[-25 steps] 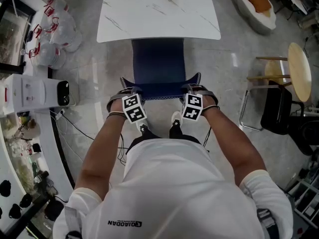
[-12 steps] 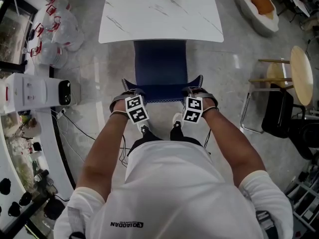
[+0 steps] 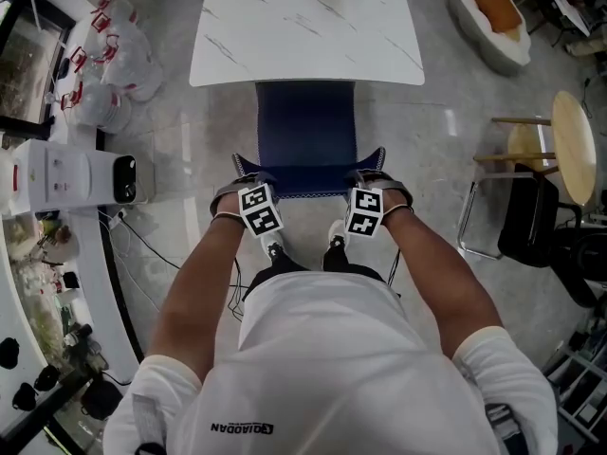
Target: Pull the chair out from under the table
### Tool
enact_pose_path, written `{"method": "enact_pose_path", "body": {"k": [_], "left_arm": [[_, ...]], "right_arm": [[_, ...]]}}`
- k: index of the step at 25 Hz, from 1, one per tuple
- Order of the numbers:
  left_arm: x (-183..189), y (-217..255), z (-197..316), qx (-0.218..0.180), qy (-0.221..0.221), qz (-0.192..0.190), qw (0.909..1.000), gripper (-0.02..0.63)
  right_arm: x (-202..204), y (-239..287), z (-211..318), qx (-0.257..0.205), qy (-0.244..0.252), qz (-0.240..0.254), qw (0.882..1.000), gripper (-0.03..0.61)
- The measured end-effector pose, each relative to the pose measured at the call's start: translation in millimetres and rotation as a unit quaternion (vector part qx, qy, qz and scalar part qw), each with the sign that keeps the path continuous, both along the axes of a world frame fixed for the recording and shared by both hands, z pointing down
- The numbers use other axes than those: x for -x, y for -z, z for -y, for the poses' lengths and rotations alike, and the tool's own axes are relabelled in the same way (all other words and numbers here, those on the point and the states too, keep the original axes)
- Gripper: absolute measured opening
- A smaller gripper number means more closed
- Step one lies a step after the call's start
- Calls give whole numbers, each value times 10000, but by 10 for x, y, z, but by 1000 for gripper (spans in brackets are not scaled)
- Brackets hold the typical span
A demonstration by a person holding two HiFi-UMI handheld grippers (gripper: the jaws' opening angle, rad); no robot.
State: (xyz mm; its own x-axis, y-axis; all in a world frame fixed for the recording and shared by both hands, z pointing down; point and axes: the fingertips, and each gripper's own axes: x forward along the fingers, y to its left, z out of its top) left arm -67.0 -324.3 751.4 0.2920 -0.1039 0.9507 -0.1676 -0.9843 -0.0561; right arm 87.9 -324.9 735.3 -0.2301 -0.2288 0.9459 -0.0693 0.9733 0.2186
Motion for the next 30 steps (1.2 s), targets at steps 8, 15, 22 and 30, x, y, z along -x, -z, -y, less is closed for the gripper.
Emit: {"method": "enact_pose_path", "body": {"k": [8, 15, 22, 30], "left_arm": [[-6, 3, 7, -76, 126, 49, 9999, 95], [-6, 14, 12, -52, 182, 159, 9997, 92], [-129, 26, -167, 43, 313, 262, 9992, 91], [-265, 36, -336, 41, 503, 250, 9984, 92]], "right_arm": [[-1, 15, -2, -23, -41, 64, 10000, 95], [3, 26, 2, 41, -30, 70, 10000, 97], [-121, 60, -64, 100, 69, 121, 9999, 98], [-245, 81, -212, 260, 136, 254, 9992, 97]]}}
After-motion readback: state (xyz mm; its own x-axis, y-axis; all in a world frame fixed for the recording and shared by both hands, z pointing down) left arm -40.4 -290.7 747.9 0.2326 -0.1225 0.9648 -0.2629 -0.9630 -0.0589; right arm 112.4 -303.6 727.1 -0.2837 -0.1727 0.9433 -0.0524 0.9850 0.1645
